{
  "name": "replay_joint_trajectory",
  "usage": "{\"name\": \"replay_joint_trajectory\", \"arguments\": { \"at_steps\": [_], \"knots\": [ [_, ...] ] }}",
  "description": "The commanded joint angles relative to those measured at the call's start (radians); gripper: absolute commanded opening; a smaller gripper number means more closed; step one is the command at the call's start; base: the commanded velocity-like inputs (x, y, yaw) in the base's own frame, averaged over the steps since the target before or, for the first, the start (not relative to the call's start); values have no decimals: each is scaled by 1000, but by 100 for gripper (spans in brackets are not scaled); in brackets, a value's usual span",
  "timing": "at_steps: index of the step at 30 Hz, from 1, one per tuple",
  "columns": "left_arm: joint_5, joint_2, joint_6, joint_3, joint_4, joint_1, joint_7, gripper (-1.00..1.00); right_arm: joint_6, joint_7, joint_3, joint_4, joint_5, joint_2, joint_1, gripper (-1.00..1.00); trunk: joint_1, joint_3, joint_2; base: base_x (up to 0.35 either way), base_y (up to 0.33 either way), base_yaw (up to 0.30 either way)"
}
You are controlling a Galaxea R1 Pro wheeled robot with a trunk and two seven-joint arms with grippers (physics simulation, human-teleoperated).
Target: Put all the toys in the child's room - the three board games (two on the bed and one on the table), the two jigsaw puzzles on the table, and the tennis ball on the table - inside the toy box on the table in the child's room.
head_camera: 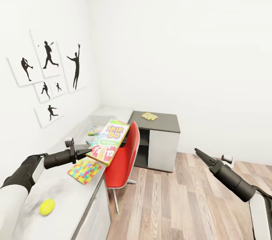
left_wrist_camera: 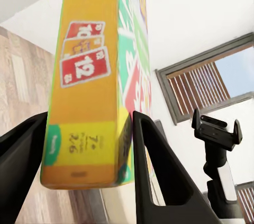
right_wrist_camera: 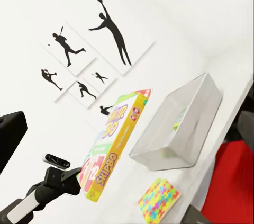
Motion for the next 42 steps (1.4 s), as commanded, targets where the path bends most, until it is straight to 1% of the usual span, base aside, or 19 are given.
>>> {"name": "replay_joint_trajectory", "arguments": {
  "at_steps": [1,23,30,42],
  "knots": [
    [4,0,11,1,0,0,-3,-100,5,2,-1,1,-3,0,-1,100,1,-1,-2,0,-287,-105],
    [4,-1,9,1,0,0,1,-100,4,2,-1,-2,-2,3,-1,100,1,0,-2,5,-295,-3],
    [4,-1,8,1,0,0,2,-100,4,2,-1,-4,-1,4,-1,100,1,4,-2,156,-210,159],
    [3,-2,8,1,0,0,3,-100,4,2,2,-5,0,7,-1,100,1,4,-2,200,-189,11]
  ]
}}
